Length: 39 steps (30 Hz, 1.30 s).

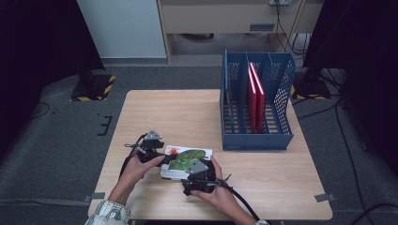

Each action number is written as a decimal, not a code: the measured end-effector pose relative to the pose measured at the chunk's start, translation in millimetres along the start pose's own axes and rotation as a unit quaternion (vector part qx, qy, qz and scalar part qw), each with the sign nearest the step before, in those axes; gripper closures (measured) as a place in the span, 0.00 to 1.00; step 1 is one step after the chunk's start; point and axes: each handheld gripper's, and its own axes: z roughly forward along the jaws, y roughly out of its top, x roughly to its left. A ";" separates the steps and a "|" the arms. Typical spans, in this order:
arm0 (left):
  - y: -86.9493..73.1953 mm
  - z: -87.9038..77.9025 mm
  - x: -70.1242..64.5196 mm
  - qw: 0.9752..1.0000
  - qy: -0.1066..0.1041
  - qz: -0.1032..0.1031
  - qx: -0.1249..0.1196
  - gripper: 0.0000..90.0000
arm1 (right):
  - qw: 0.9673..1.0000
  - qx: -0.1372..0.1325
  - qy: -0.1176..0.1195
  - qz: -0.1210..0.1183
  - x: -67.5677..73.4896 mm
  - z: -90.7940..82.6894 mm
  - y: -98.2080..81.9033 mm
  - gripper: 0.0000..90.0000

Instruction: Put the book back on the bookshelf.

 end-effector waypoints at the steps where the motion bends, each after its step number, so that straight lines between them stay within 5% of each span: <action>1: -3.9 -1.6 -0.4 1.000 -0.006 0.002 0.006 0.16 | 1.000 0.000 0.000 0.000 0.0 0.0 0.0 0.01; 14: -24.4 -0.3 -6.4 0.998 -0.037 0.008 0.049 0.16 | 1.000 -0.001 0.001 0.001 -0.3 -0.3 -0.1 0.01; 39: -31.9 1.9 -2.4 0.993 -0.102 0.003 0.050 0.15 | 1.000 -0.006 0.001 0.006 -0.7 -1.2 -0.6 0.01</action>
